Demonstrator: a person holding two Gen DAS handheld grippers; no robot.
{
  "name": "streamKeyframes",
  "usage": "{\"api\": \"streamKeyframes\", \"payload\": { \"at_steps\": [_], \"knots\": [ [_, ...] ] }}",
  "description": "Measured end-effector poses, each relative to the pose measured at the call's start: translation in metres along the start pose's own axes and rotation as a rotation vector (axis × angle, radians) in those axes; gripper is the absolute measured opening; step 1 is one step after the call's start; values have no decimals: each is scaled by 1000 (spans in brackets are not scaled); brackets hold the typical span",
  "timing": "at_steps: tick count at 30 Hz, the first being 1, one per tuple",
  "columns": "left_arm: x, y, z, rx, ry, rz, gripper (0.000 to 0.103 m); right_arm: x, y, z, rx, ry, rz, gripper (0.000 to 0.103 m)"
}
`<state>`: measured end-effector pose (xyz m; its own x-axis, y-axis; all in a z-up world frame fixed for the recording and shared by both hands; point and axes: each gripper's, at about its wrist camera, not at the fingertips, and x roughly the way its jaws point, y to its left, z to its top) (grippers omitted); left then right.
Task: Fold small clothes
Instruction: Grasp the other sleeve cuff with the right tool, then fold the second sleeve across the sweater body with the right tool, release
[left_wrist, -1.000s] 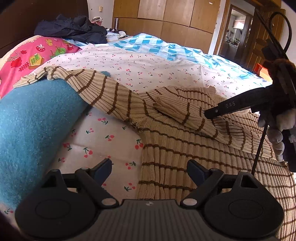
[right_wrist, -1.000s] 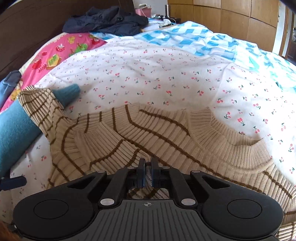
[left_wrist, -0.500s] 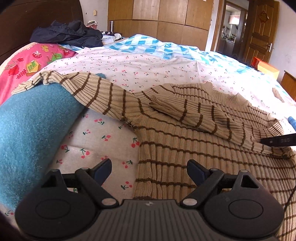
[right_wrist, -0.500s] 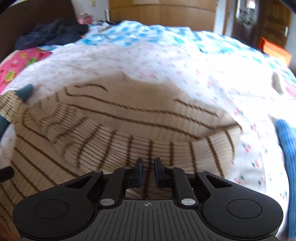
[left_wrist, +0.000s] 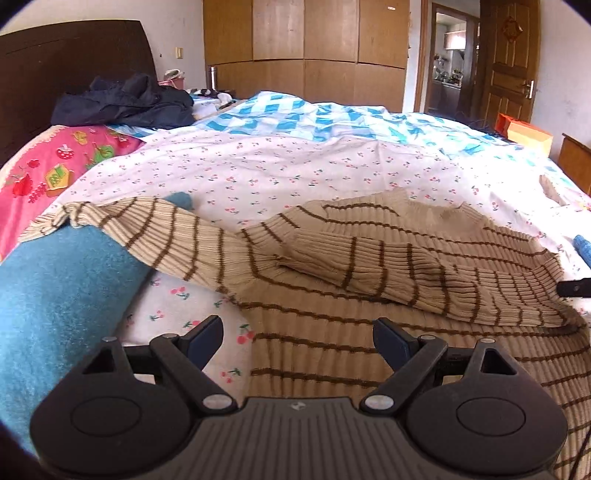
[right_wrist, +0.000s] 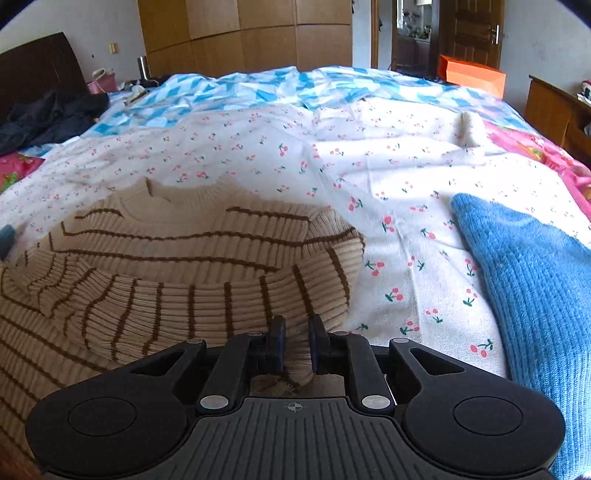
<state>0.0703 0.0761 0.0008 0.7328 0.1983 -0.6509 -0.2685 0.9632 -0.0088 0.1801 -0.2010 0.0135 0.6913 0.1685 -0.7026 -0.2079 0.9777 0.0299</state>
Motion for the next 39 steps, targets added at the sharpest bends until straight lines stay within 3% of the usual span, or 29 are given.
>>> {"api": "streamKeyframes", "payload": {
  "at_steps": [3,6,12,15,17,18,19,26,29,31,32,34,36,39],
  "knots": [
    [-2,23,-2,-72,20,36,93,-17,25,9,-59,-25,102,16],
    [-6,45,-4,-134,9,83,92,-20,77,28,-151,-24,259,16],
    [-25,80,-7,-179,-48,120,92,-18,215,69,-375,-8,543,18],
    [-30,89,-12,-200,-48,95,92,-18,284,85,-473,-3,649,18],
    [-31,93,-14,-205,-51,80,92,-18,327,91,-545,-4,706,22],
    [-32,94,-14,-209,-56,73,92,-17,351,93,-593,-2,731,30],
    [-33,97,-14,-213,-62,62,92,-16,369,94,-628,-4,746,36],
    [-41,118,-19,-244,-82,39,92,8,471,79,-874,69,785,43],
    [-42,124,-21,-259,-81,35,92,21,498,61,-975,71,724,45],
    [-42,123,-22,-258,-84,37,92,31,507,51,-1008,68,638,37],
    [-43,122,-23,-255,-85,39,92,34,508,51,-994,80,633,32],
    [-44,120,-23,-249,-86,43,92,31,504,56,-948,81,622,9],
    [-46,117,-23,-246,-88,41,92,21,490,69,-892,43,629,7],
    [-51,112,-17,-228,-110,21,92,1,447,107,-707,-1,657,7]
  ]
}}
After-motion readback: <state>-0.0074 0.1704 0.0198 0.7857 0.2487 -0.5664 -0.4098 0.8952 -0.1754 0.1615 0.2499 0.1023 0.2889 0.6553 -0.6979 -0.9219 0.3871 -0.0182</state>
